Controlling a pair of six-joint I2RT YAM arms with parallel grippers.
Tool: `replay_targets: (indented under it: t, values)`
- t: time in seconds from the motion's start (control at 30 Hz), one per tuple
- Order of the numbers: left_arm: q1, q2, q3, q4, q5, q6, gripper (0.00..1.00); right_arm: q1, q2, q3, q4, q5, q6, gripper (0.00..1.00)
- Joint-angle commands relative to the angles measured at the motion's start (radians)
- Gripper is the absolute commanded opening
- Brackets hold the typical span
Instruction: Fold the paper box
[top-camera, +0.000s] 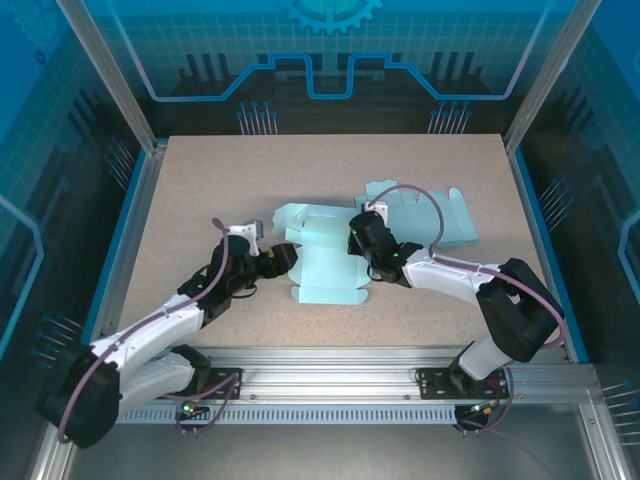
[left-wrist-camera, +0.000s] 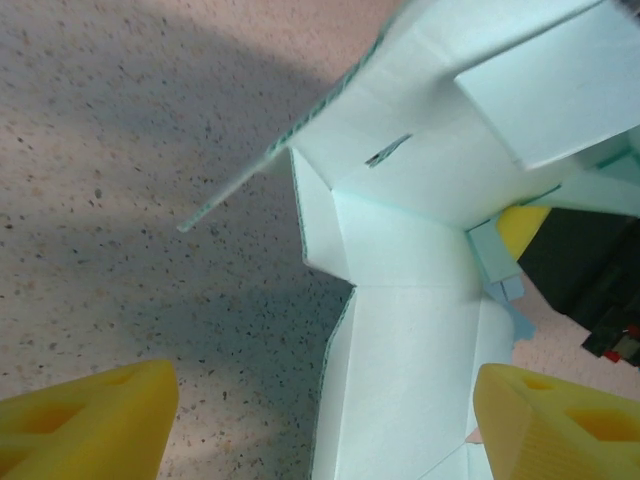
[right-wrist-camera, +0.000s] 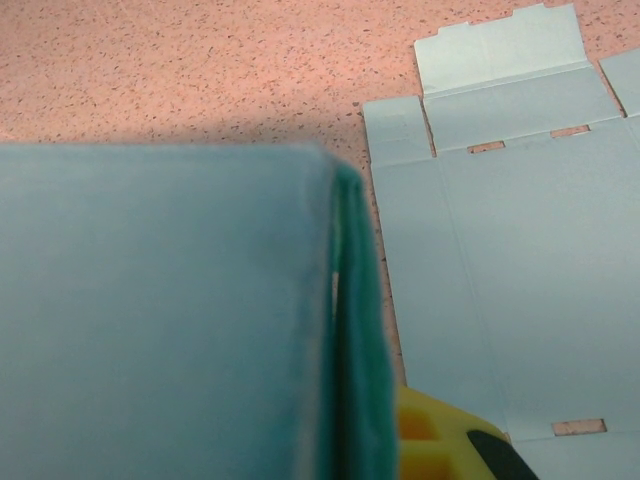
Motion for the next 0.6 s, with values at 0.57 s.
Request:
replay_targets:
  t: [0.57]
  values:
    - [-0.024,0.219,0.122,0.277,0.104,0.084,0.57,0.041,0.02,0.017,0.029,-0.001,0.027,0.0]
